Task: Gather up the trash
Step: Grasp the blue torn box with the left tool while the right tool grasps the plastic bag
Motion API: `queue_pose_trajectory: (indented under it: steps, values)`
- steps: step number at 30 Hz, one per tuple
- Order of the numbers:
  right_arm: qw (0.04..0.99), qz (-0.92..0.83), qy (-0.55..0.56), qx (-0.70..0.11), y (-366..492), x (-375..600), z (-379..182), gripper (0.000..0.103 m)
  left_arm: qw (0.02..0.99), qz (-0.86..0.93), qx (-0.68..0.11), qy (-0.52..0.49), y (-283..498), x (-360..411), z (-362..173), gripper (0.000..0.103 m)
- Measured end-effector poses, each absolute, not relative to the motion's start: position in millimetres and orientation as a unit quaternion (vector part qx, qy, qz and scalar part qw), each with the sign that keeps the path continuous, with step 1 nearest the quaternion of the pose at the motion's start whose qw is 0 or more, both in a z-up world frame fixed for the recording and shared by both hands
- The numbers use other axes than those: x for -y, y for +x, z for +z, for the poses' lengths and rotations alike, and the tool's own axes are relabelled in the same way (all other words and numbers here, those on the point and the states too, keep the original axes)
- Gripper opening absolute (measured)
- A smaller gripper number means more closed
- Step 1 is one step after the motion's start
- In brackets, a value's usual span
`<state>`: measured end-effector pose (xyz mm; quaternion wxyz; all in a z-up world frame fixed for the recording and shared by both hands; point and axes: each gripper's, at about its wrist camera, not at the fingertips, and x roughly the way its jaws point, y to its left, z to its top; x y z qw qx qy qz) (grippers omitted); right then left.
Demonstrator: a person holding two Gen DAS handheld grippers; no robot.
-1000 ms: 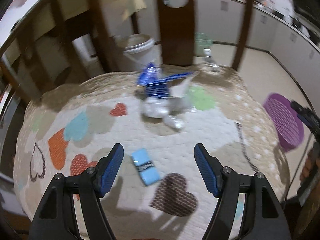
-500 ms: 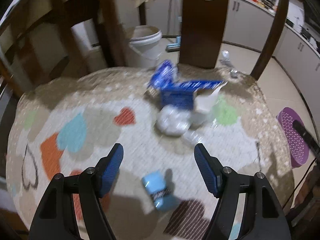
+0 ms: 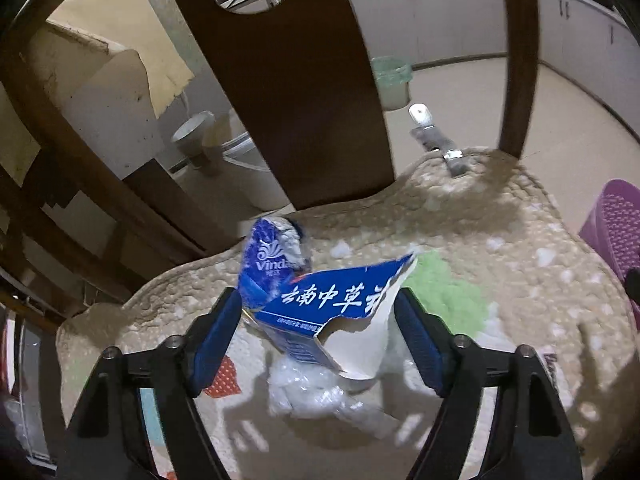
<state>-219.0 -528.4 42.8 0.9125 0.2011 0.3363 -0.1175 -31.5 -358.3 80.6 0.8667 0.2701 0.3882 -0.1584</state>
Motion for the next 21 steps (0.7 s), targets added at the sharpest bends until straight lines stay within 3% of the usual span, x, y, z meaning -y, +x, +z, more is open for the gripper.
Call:
queue_pose_trajectory:
  steps: [1,13,21]
  values:
    - [0.912,-0.119,0.203,-0.337,-219,529,43,0.072,0.864,-0.158,-0.406,0.251,-27,353,80,0.019]
    - [0.911,-0.121,0.202,-0.339,-219,528,41,0.072,0.886,-0.149,-0.433,0.075,-82,227,127,0.014]
    - [0.912,-0.126,0.197,-0.336,-226,513,36,0.072,0.901,-0.133,-0.414,0.014,-132,155,152,0.014]
